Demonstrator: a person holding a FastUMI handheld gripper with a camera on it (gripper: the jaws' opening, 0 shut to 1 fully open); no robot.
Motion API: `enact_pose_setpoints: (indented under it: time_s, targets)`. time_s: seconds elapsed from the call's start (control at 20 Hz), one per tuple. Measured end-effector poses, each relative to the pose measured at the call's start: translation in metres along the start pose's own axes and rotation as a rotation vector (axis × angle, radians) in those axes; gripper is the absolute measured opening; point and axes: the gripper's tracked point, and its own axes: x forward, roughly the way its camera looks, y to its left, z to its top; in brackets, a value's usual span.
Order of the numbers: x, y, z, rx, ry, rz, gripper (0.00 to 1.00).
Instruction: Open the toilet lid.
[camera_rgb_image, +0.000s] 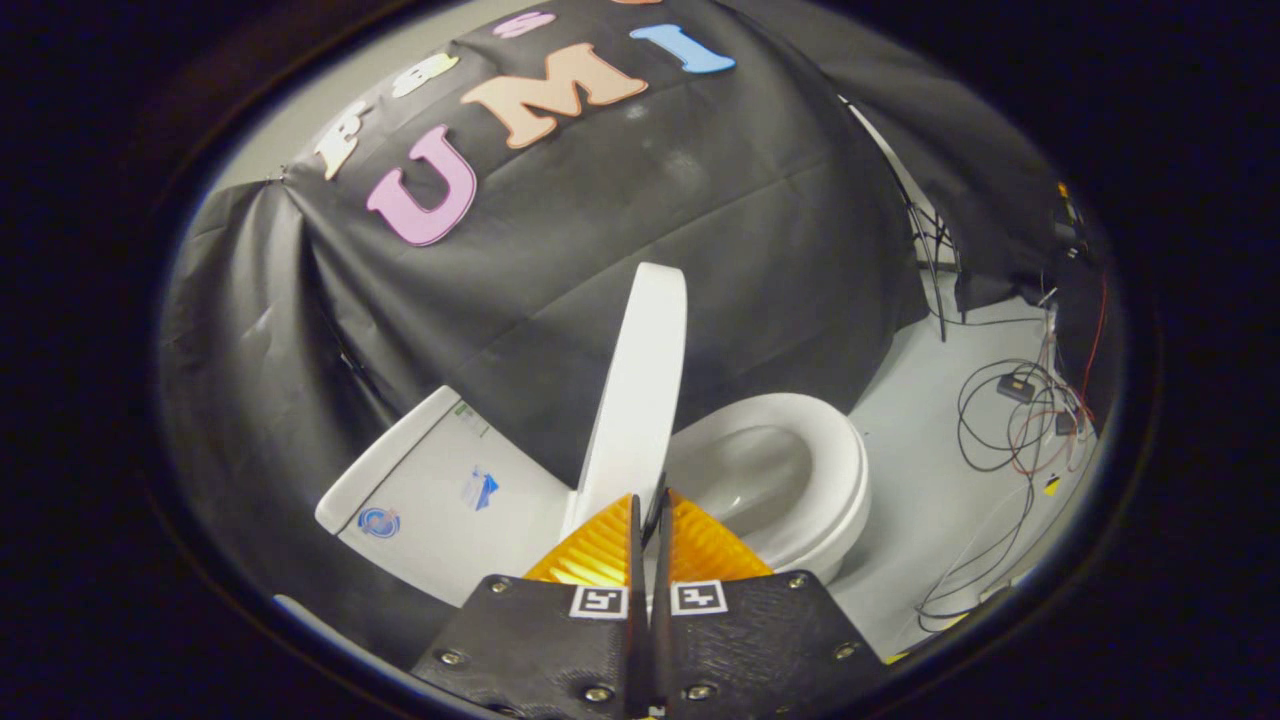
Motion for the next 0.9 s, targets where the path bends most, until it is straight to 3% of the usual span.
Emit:
enact_pose_setpoints:
  time_s: [0.9]
  targets:
    - [-0.007, 0.066, 0.014, -0.151, -0.061, -0.013, 0.01]
